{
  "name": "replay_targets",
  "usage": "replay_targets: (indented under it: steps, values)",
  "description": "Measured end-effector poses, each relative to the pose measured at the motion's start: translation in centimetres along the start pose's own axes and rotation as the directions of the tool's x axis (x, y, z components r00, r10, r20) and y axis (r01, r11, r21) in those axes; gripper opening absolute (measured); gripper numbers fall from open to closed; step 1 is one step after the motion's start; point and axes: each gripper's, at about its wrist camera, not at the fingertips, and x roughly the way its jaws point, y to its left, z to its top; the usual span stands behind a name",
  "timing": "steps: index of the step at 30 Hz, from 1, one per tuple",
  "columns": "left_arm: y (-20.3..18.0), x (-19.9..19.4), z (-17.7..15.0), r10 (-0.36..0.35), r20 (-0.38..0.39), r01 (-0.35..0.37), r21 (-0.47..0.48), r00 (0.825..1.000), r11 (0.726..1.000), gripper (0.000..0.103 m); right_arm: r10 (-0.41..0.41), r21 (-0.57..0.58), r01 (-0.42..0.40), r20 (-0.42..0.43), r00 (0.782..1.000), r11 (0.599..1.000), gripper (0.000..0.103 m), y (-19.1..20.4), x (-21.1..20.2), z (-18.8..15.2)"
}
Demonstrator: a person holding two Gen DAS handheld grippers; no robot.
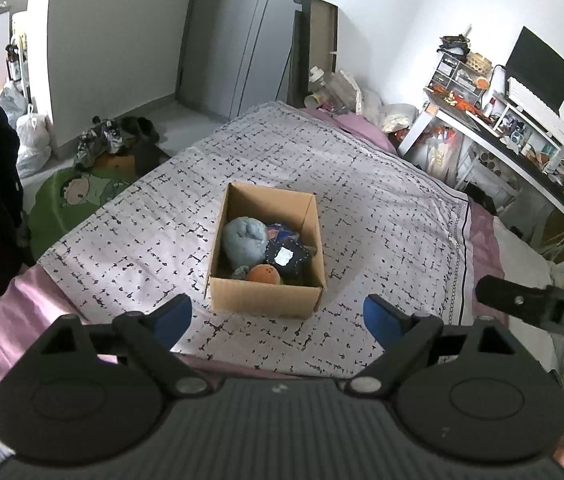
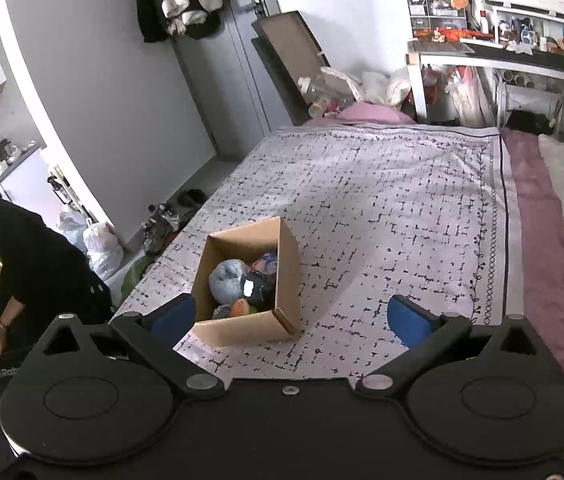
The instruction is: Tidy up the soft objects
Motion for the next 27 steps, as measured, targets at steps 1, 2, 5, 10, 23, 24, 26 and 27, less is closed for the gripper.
replay_targets:
  steps: [1, 2, 5, 10, 23, 24, 26, 27]
  values:
    - [-0.3, -0.4, -0.2, -0.003, 0.008, 0.003, 0.012, 1.0, 1.0, 0.092, -0.001, -0.001, 0.001, 0.008, 1.0, 1.0, 0.103, -0.2, -0.4, -0.2]
    - [-0.4, -0.8, -0.3, -0.005, 0.022, 0.005, 0.021, 1.0, 1.0, 0.092, -0.004, -0.002, 0.004, 0.013, 1.0, 1.0, 0.103, -0.4, -0.7, -0.4]
    - [-0.9, -2.0, -0.7, -0.006, 0.05, 0.004, 0.028, 0.999, 1.0, 0.092, -0.021, 0.0, 0.021, 0.009, 1.0, 1.0, 0.103, -1.0, -1.5, -0.9]
    - [-1.5, -3.0, -1.6, -0.004, 0.052, 0.002, 0.045, 0.999, 0.999, 0.092, -0.028, -0.033, 0.029, 0.023, 0.999, 0.999, 0.103, -1.3, -2.6, -1.8]
    - [-2.0, -5.3, -3.0, -0.016, 0.088, 0.007, 0.105, 0.996, 0.994, 0.092, -0.047, -0.091, 0.047, 0.002, 0.999, 0.995, 0.103, -1.2, -3.4, -3.4]
    - [-2.0, -5.3, -3.1, -0.016, 0.087, 0.006, 0.11, 0.996, 0.994, 0.092, -0.044, -0.089, 0.044, 0.005, 0.999, 0.995, 0.103, -1.2, -3.5, -3.4]
    - [-2.0, -5.3, -3.2, -0.018, 0.084, 0.008, 0.123, 0.996, 0.992, 0.092, -0.046, -0.092, 0.047, 0.011, 0.999, 0.995, 0.103, -1.2, -3.6, -3.5]
    - [-1.9, -5.3, -3.3, -0.017, 0.084, 0.006, 0.125, 0.996, 0.992, 0.092, -0.05, -0.096, 0.051, 0.01, 0.999, 0.994, 0.103, -1.1, -3.5, -3.5]
